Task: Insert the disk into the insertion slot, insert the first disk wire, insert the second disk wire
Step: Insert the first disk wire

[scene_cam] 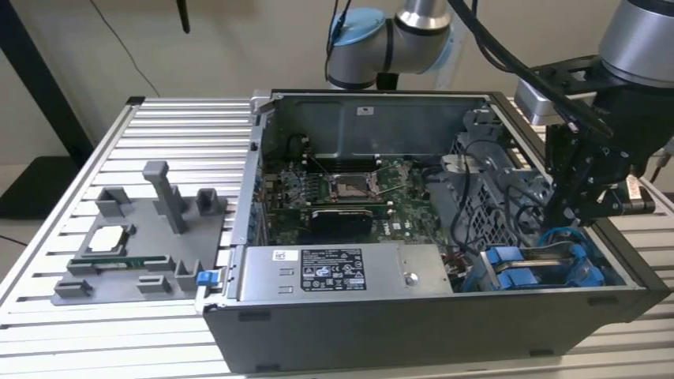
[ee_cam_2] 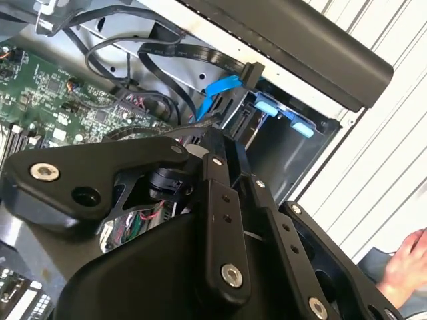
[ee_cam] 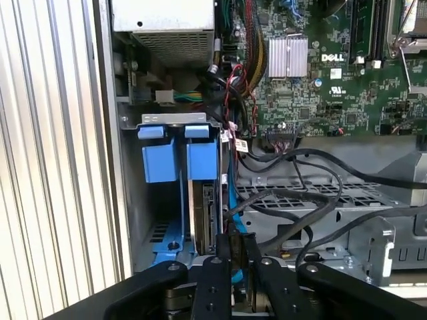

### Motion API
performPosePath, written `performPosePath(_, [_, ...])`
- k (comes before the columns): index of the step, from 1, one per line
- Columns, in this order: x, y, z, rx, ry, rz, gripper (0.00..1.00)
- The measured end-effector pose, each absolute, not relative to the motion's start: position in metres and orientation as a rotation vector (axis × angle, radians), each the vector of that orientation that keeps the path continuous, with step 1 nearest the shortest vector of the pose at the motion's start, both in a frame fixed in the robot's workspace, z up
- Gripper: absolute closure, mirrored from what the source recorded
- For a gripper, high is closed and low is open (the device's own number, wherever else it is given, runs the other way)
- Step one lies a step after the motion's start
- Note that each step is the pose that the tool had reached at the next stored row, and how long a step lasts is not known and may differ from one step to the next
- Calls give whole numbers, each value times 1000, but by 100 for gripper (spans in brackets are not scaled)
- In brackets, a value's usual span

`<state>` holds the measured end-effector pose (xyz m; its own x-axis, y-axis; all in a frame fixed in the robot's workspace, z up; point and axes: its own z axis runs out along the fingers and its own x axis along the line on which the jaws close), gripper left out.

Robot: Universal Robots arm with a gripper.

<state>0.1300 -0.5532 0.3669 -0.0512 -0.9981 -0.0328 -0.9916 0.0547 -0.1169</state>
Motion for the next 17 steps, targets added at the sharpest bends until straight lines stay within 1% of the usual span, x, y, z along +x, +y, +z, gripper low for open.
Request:
performPosePath(11, [134, -554, 355, -2091, 2205, -93, 100])
performPosePath(17, [137, -557, 351, -2098, 2213, -79, 100])
